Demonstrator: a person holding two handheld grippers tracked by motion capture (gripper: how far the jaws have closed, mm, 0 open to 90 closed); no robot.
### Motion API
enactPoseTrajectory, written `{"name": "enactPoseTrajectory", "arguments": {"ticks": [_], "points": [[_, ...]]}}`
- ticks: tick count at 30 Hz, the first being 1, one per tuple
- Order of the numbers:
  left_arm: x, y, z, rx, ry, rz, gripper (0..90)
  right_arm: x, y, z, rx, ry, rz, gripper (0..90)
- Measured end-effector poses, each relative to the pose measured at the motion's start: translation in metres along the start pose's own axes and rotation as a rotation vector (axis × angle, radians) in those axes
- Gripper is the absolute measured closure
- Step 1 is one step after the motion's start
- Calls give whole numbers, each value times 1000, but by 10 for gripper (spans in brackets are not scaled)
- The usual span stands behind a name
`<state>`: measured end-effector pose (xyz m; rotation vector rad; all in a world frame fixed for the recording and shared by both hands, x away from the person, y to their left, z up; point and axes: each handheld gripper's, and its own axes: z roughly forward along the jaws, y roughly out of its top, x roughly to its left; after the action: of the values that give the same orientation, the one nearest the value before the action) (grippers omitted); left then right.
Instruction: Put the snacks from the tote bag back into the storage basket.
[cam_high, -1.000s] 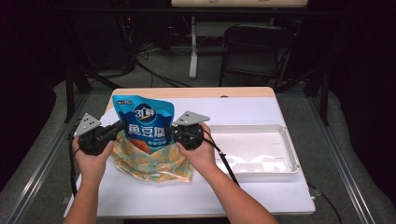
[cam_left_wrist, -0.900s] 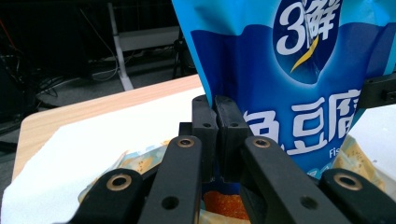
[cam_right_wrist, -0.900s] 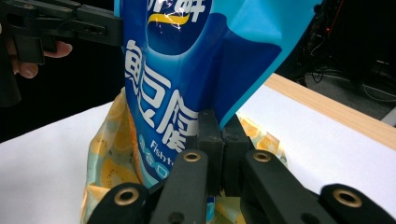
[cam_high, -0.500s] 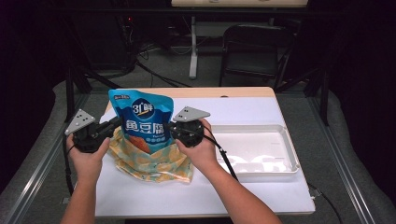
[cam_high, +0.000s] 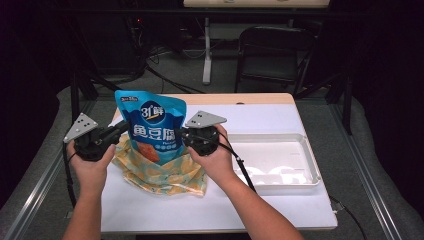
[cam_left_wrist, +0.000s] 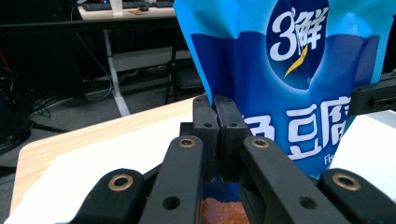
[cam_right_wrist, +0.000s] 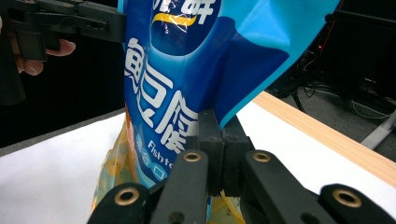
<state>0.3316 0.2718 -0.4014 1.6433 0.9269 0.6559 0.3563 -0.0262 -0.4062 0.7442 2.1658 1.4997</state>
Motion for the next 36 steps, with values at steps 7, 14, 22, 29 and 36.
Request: {"name": "enactPoseTrajectory", "arguments": {"ticks": [7,14,22,29,36], "points": [[0,7,-1,-25,-8,9,885,0,8,-5,-16,-7,-1,900],[0,13,0,-44,-24,8,886,-1,14,-10,-21,-20,-7,900],[-2,20,2,-68,-44,-1,889,-4,21,-16,-29,-35,-19,900],[-4,27,0,-72,-37,-4,890,-4,30,-21,-56,-32,-33,900],[-6,33,3,-75,-33,1,890,-8,35,-24,-60,-31,-42,900]]}}
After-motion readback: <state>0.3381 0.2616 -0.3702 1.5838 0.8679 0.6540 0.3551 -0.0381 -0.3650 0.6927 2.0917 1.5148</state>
